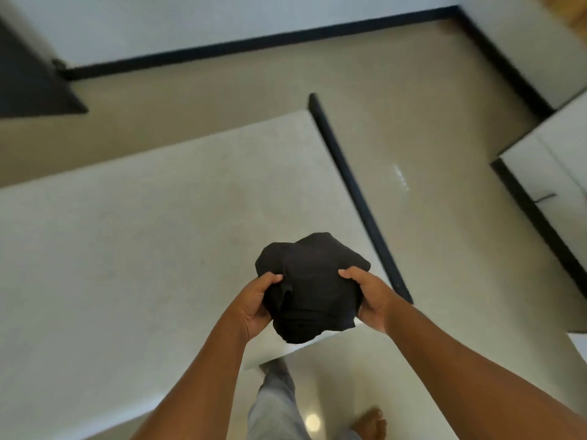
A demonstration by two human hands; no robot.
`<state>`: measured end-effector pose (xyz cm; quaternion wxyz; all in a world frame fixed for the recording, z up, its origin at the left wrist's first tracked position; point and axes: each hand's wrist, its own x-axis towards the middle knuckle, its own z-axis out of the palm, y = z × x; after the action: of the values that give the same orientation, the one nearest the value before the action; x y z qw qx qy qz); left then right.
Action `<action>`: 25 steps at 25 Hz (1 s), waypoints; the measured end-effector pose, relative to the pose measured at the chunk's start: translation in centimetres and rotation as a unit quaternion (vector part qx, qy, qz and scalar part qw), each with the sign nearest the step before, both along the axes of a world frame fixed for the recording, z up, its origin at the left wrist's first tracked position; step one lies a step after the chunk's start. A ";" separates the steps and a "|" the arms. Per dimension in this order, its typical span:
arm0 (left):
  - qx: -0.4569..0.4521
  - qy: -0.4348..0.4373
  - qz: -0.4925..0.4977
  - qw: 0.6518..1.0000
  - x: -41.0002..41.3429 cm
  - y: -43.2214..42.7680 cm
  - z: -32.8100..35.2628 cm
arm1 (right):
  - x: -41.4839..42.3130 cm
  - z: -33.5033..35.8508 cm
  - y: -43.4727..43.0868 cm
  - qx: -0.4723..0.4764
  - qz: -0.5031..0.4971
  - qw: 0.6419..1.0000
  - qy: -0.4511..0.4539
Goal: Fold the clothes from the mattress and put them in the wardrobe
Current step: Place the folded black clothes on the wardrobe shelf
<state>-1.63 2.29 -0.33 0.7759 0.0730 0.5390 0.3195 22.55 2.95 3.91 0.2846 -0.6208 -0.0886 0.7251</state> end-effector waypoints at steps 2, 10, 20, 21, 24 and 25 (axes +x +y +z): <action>0.034 0.003 -0.052 0.998 6.3 -0.6 2.4 | 6.4 2.3 -3.0 0.033 -0.042 0.998 -0.019; 0.103 0.052 -0.253 0.961 33.2 -4.9 10.9 | 31.0 9.6 -17.7 0.084 -0.227 0.967 -0.086; 0.192 0.099 -0.528 0.822 61.7 -10.0 14.8 | 51.3 11.0 -32.0 0.060 -0.443 0.883 -0.145; 0.195 0.094 -0.544 0.810 64.5 -10.3 14.6 | 53.1 10.7 -32.8 0.050 -0.465 0.872 -0.146; 0.197 0.072 -0.589 0.780 73.4 -11.2 13.6 | 59.5 9.9 -34.8 0.009 -0.515 0.842 -0.159; 0.197 0.063 -0.604 0.769 76.3 -11.2 12.9 | 61.7 9.5 -35.3 0.002 -0.528 0.833 -0.162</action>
<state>74.62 -8.96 12.58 0.7419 0.5548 0.3564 -0.1214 84.30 -32.31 13.38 0.6069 -0.6811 0.2070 0.3534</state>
